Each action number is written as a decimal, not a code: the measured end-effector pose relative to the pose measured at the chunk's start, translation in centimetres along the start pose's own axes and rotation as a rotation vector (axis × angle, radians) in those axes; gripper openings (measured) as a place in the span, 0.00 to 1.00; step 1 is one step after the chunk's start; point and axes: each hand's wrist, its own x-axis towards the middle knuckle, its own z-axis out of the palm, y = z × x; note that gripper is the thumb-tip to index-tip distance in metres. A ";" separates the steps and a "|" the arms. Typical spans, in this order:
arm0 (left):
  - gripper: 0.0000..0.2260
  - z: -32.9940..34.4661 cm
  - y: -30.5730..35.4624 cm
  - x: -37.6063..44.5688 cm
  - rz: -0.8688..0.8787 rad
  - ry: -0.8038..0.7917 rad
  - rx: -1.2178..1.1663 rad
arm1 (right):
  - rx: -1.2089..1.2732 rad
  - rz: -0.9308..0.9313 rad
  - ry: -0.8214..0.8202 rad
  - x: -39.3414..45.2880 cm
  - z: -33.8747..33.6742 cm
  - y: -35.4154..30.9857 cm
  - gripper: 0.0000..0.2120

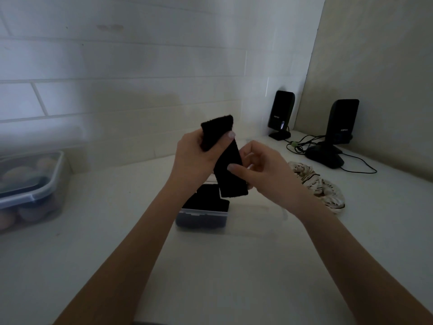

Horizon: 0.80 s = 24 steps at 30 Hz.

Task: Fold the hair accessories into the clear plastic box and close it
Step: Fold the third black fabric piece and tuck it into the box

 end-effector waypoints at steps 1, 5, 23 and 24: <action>0.07 0.0 0.1 0.0 -0.021 -0.041 -0.027 | 0.016 0.006 0.019 0.1 -0.1 0.0 0.08; 0.09 -0.3 -0.2 0.0 -0.185 -0.252 -0.301 | 0.139 0.058 0.079 0.3 -0.7 0.0 0.08; 0.10 -0.5 -0.3 -0.3 -0.230 -0.387 -0.421 | 0.220 0.034 0.120 -0.1 -1.0 -0.5 0.07; 0.12 -0.5 -0.3 -0.3 -0.233 -0.389 -0.421 | 0.222 0.031 0.117 0.0 -1.0 -0.5 0.06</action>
